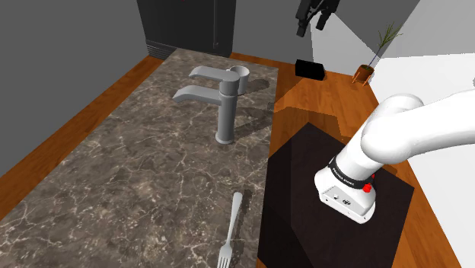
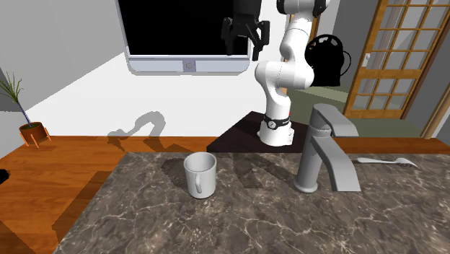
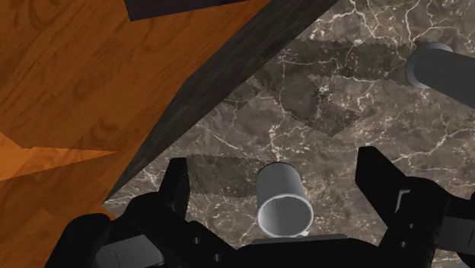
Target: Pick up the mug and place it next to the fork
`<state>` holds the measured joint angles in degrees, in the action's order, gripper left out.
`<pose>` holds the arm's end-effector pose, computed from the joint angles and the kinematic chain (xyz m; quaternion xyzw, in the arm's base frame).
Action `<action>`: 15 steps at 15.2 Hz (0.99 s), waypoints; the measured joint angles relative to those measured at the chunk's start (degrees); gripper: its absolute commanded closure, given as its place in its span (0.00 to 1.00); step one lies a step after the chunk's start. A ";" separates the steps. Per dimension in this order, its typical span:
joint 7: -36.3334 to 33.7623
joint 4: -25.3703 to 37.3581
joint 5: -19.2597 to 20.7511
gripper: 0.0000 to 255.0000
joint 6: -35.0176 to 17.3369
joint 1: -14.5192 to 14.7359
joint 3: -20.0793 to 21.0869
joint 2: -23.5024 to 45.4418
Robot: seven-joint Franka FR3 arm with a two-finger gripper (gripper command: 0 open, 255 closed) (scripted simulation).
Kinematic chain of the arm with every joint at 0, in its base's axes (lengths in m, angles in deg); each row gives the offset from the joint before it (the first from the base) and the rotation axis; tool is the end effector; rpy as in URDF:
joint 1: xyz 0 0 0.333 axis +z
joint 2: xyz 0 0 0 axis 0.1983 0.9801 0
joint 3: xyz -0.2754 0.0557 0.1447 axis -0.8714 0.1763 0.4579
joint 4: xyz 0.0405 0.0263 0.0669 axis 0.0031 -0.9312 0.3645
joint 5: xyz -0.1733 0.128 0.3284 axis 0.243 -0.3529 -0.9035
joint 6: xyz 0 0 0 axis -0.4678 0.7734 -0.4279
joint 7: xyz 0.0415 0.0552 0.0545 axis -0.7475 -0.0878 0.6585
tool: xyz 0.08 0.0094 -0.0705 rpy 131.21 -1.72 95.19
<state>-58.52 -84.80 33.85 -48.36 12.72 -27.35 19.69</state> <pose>0.3171 -0.0257 0.6096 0.9979 -0.0573 0.0168 0.0260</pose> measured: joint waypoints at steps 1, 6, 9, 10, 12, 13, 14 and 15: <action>0.00 0.00 0.00 0.00 0.00 0.00 0.00 0.00; -0.97 -1.36 -0.71 0.00 -7.17 -0.19 -1.00 6.03; -1.62 -1.81 -1.41 0.00 -12.69 -0.23 -1.71 11.21; -1.66 -1.61 -1.63 0.00 -14.07 -0.27 -2.01 12.80; -1.76 -1.51 -2.16 0.00 -17.42 -0.34 -2.62 16.32; -1.99 -1.19 -2.54 0.00 -18.90 -0.27 -2.76 18.15; -2.25 -0.76 -2.95 0.00 -20.21 -0.18 -2.85 19.91; -2.01 -0.77 -3.24 0.00 -22.15 -0.28 -3.30 21.92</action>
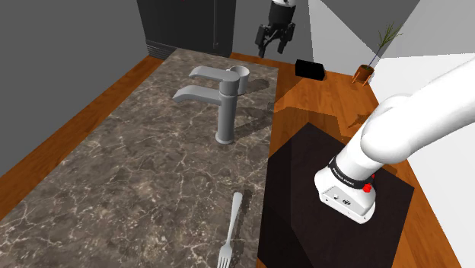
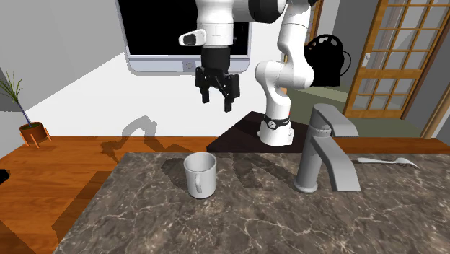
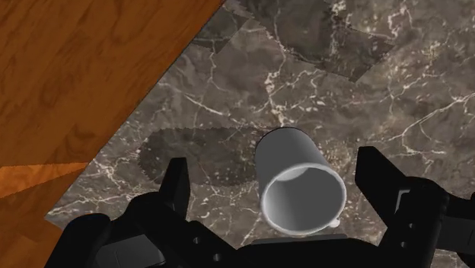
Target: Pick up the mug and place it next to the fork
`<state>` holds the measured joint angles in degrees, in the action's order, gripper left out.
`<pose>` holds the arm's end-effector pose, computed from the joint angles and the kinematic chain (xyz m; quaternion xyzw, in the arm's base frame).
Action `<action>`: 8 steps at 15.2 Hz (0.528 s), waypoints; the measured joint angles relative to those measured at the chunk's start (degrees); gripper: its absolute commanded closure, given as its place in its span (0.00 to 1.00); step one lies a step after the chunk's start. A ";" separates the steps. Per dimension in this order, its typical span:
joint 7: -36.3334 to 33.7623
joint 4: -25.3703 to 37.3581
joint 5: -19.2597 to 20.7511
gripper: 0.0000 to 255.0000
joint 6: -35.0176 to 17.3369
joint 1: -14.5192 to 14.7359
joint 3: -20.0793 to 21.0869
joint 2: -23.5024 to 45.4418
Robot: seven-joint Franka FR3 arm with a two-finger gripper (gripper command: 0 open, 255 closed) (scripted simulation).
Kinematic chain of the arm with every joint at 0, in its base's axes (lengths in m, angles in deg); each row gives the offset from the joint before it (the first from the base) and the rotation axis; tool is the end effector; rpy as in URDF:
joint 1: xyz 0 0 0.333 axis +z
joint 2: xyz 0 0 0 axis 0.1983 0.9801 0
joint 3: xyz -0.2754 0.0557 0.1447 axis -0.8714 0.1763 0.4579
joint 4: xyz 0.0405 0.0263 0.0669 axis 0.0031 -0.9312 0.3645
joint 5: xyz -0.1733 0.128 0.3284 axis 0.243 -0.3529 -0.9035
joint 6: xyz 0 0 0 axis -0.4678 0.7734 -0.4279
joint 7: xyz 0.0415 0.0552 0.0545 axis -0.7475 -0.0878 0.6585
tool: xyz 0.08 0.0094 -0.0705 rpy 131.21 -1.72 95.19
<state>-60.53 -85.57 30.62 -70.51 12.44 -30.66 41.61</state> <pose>0.4394 -0.0474 0.4909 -0.9947 0.1026 -0.0104 0.0046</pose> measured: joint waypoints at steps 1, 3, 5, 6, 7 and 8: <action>0.09 0.63 -0.41 0.00 -1.34 -0.02 -0.32 1.98; -0.08 2.04 -1.48 0.00 -4.39 0.17 -0.63 6.55; 0.00 3.42 -2.53 0.00 -6.77 0.22 -0.99 10.39; 0.26 4.34 -3.09 0.00 -7.59 0.14 -1.27 12.16; 0.58 5.82 -3.80 0.00 -8.75 0.10 -1.54 14.82; 0.76 6.34 -4.44 0.00 -10.06 0.07 -1.69 16.76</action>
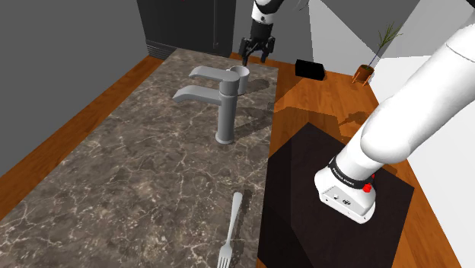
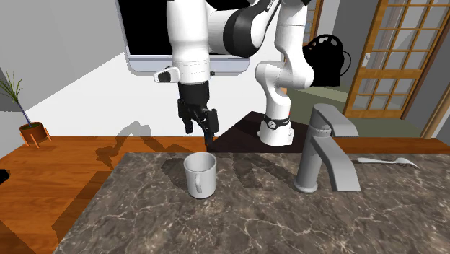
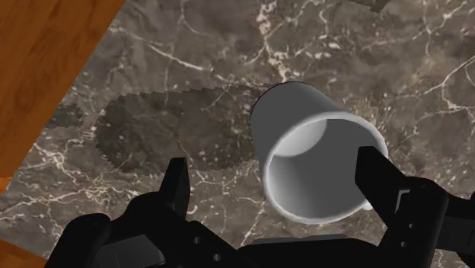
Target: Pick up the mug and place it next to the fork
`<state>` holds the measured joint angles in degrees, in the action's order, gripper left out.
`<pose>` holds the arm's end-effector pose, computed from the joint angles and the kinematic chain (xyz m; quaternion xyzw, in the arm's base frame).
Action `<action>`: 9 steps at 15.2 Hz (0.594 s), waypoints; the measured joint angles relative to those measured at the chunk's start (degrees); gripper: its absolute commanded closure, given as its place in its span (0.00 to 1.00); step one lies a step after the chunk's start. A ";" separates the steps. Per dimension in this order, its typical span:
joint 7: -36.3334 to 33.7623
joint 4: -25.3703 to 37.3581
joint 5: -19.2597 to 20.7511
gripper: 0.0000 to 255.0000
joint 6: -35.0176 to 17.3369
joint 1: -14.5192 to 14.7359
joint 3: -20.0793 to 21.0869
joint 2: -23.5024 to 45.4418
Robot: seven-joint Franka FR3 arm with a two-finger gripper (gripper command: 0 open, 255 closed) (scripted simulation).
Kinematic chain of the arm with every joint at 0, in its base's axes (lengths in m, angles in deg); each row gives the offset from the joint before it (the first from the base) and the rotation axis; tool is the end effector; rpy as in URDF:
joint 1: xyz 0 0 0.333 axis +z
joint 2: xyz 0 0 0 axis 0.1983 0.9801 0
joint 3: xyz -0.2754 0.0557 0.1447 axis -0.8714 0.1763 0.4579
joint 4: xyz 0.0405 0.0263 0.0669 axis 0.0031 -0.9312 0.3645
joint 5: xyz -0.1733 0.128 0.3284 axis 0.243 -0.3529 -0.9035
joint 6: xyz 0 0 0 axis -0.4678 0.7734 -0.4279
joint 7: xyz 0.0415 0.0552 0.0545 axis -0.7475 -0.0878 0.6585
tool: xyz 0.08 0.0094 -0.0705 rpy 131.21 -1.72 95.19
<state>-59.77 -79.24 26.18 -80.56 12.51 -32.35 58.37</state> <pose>0.5148 -0.0628 0.4187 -0.9911 0.1310 -0.0078 0.0237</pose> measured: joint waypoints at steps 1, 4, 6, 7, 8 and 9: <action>0.08 1.36 -0.66 0.00 -0.54 0.00 -0.09 2.00; 0.68 3.01 -2.20 0.00 -3.28 -0.18 -0.30 6.57; 0.97 3.23 -2.63 0.00 -4.55 -0.23 -0.32 8.09; 1.05 2.86 -2.76 0.00 -5.27 -0.23 -0.30 8.45; 1.07 2.62 -2.92 0.00 -6.12 -0.17 -0.23 9.06; 1.23 2.40 -3.06 0.00 -6.78 -0.20 -0.22 9.50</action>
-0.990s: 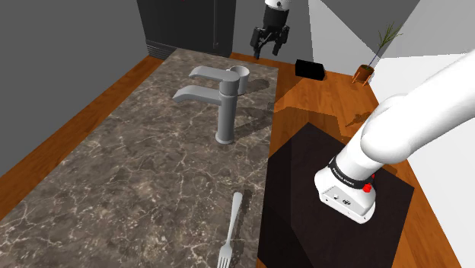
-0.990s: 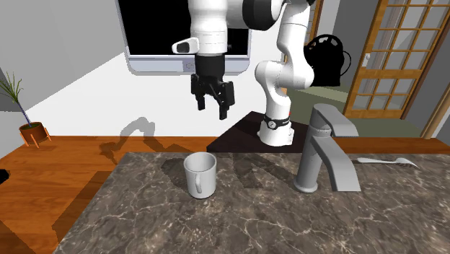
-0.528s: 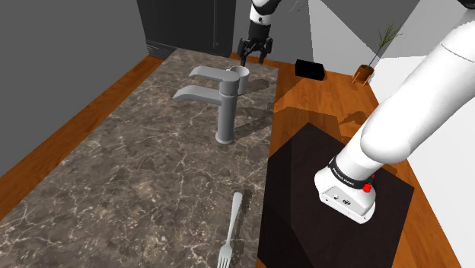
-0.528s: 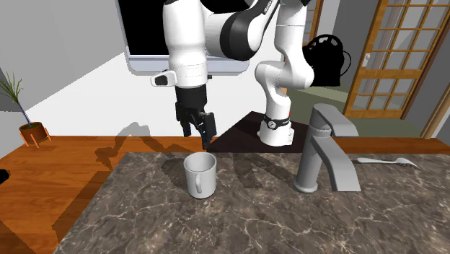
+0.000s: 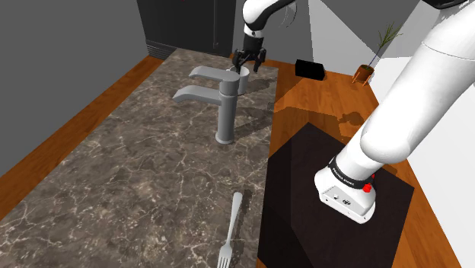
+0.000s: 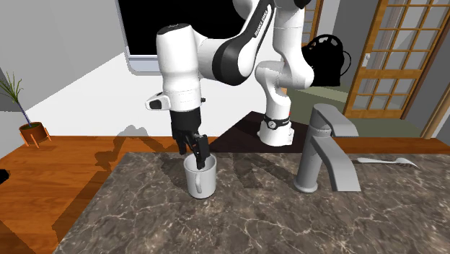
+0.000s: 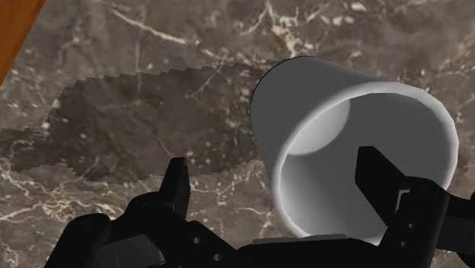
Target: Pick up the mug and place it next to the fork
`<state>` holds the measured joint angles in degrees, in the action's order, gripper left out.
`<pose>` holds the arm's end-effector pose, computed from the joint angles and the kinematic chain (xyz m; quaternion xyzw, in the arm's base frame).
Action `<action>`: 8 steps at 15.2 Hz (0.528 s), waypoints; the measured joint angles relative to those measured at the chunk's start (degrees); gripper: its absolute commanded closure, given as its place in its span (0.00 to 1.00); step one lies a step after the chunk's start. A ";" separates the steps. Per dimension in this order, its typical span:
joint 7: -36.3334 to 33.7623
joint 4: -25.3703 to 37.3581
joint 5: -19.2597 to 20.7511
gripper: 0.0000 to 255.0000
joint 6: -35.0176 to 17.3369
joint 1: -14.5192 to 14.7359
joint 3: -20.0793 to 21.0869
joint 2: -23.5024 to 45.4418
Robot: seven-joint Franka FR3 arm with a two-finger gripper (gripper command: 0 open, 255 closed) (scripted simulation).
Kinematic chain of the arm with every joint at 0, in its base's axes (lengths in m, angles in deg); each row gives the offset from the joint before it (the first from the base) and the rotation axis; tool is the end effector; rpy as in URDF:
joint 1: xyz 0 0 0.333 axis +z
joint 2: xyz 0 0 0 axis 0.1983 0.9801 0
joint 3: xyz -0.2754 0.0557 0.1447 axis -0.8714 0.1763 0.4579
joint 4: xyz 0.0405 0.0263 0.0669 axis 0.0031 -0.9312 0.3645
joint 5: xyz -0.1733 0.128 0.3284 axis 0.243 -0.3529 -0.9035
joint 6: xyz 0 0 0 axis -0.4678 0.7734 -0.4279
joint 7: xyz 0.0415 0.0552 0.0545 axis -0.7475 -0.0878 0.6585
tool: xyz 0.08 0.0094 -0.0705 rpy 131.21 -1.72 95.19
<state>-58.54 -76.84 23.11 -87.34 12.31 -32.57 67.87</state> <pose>0.5471 -0.0686 0.3603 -0.9893 0.1426 -0.0065 0.0311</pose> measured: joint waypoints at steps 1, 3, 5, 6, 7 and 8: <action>0.05 -0.69 -0.08 0.00 -0.85 0.03 0.04 0.16; 0.12 -0.76 -0.26 0.00 -1.57 0.06 0.10 0.82; 0.17 -0.78 -0.31 0.00 -1.76 0.05 0.10 0.98; 0.19 -0.80 -0.32 0.00 -1.80 0.04 0.10 1.00; 0.19 -0.80 -0.33 0.00 -1.82 0.04 0.10 1.02; 0.19 -0.80 -0.33 0.00 -1.83 0.04 0.10 1.02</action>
<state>-58.35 -77.64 22.78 -89.17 12.35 -32.47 68.90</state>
